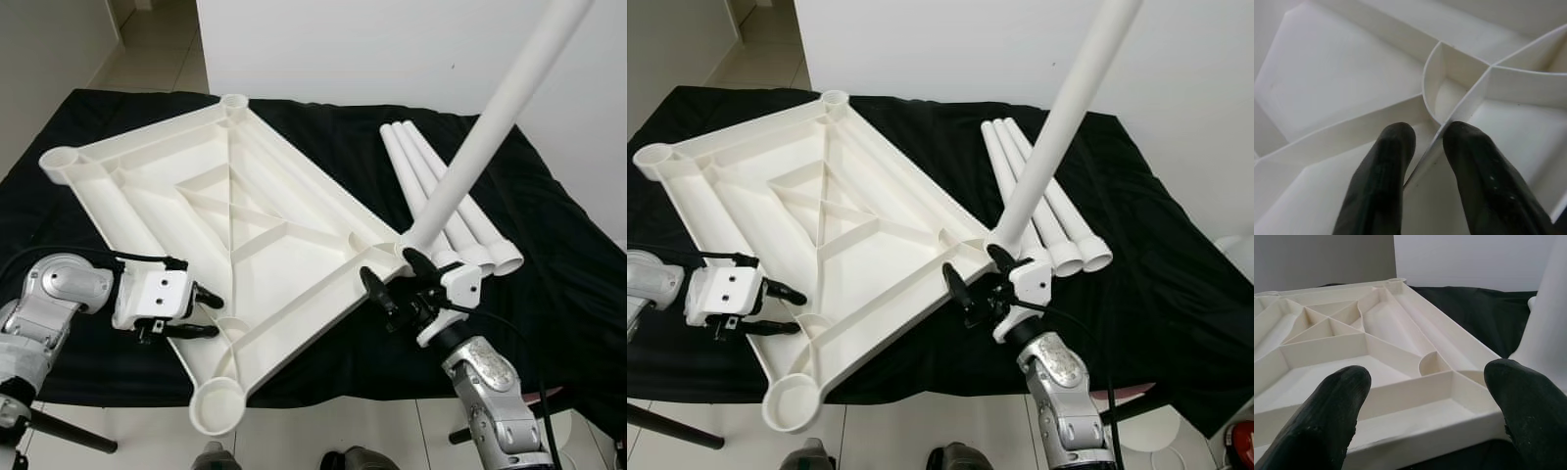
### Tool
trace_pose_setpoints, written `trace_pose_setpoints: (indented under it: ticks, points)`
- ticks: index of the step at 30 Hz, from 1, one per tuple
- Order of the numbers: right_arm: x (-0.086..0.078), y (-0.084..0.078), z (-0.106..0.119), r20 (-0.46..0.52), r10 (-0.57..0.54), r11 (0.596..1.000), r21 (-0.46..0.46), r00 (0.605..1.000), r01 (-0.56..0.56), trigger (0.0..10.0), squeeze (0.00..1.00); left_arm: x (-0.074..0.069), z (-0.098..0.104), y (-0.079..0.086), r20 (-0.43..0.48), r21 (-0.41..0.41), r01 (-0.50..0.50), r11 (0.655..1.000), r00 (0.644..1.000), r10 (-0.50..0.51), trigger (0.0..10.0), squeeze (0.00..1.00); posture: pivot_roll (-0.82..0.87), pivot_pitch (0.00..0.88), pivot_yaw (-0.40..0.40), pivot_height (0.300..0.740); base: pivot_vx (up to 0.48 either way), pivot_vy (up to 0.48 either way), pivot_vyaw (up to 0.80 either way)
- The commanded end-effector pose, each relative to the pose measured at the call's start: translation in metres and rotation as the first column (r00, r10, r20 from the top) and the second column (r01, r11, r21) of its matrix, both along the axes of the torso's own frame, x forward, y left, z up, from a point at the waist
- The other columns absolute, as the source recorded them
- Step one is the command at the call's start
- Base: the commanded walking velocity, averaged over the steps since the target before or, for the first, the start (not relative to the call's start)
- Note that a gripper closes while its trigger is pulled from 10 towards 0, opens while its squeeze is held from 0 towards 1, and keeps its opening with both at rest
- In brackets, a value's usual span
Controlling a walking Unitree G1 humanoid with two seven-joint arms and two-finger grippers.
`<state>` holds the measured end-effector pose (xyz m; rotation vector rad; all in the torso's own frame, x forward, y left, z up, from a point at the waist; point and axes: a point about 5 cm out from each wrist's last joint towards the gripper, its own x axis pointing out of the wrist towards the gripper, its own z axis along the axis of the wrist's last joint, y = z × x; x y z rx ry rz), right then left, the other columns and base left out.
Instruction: Building children table
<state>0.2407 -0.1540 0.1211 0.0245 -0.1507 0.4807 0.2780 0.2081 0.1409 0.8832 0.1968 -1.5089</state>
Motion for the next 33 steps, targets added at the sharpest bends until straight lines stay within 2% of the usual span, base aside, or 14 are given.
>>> trace_pose_setpoints:
  ticks: [1,14,17,18,19,21,22,23,28,32,33]
  points:
    - [-0.001,-0.002,-0.003,-0.013,0.003,1.0,-0.006,1.0,-0.003,10.0,0.0,-0.007,-0.017,0.0,-0.091,0.001,-0.017,1.0,0.996,0.017,0.0,0.0,0.1,0.024,-0.048,0.74,0.0,0.0,0.0]
    - [0.0,-0.003,-0.002,-0.009,-0.007,1.0,-0.007,1.0,0.007,10.0,0.0,-0.016,-0.026,-0.011,-0.137,-0.046,0.012,0.999,0.99,-0.019,0.0,0.0,0.1,0.027,-0.044,0.74,0.0,0.0,0.0]
    - [0.0,-0.003,-0.001,-0.008,-0.01,1.0,-0.005,1.0,0.009,10.0,0.0,-0.013,-0.027,-0.013,-0.127,-0.061,-0.011,0.998,0.992,0.004,0.0,0.0,0.1,0.03,-0.045,0.74,0.0,0.0,0.0]
    - [0.0,-0.003,-0.001,-0.006,-0.013,1.0,-0.003,1.0,0.013,10.0,0.0,-0.011,-0.028,-0.017,-0.092,-0.084,-0.024,0.996,0.996,0.017,0.0,0.0,0.1,0.036,-0.049,0.74,0.0,0.0,0.0]
    - [0.001,-0.004,0.0,-0.005,-0.014,1.0,-0.005,1.0,0.014,10.0,0.0,-0.01,-0.027,-0.018,-0.081,-0.094,-0.031,0.995,0.996,0.024,9.4,0.0,0.1,0.036,-0.049,0.74,0.0,0.0,0.0]
    - [0.001,-0.004,0.0,-0.005,-0.014,1.0,-0.006,1.0,0.014,10.0,0.0,-0.009,-0.026,-0.019,-0.076,-0.099,-0.033,0.994,0.997,0.026,9.4,0.0,0.1,0.036,-0.049,0.74,0.0,0.0,0.0]
    - [0.001,-0.004,0.0,-0.004,-0.015,1.0,-0.007,1.0,0.015,10.0,0.0,-0.008,-0.024,-0.018,-0.093,-0.104,-0.036,0.994,0.995,0.026,10.0,0.0,0.1,0.039,-0.05,0.74,0.0,0.0,0.0]
    - [0.002,-0.005,0.001,-0.003,-0.016,1.0,-0.008,1.0,0.016,10.0,0.0,-0.007,-0.021,-0.015,-0.126,-0.102,-0.049,0.994,0.991,0.036,10.0,1.0,0.1,0.04,-0.05,0.74,0.0,0.0,0.0]
    - [0.002,-0.006,0.001,-0.004,-0.019,1.0,-0.009,1.0,0.019,10.0,0.0,-0.002,-0.012,-0.008,-0.182,-0.109,-0.068,0.992,0.982,0.047,10.0,1.0,0.1,0.044,-0.051,0.74,0.0,0.0,0.0]
    - [0.001,-0.006,0.0,-0.004,-0.019,1.0,-0.009,1.0,0.019,10.0,0.0,-0.001,-0.007,-0.005,-0.183,-0.108,-0.06,0.992,0.982,0.039,10.0,1.0,0.1,0.046,-0.05,0.74,0.0,0.0,0.0]
    - [0.001,-0.006,0.0,-0.005,-0.02,1.0,-0.009,1.0,0.02,10.0,0.0,0.0,-0.006,-0.003,-0.16,-0.096,-0.055,0.994,0.986,0.039,10.0,1.0,0.1,0.046,-0.05,0.74,0.0,0.0,0.0]
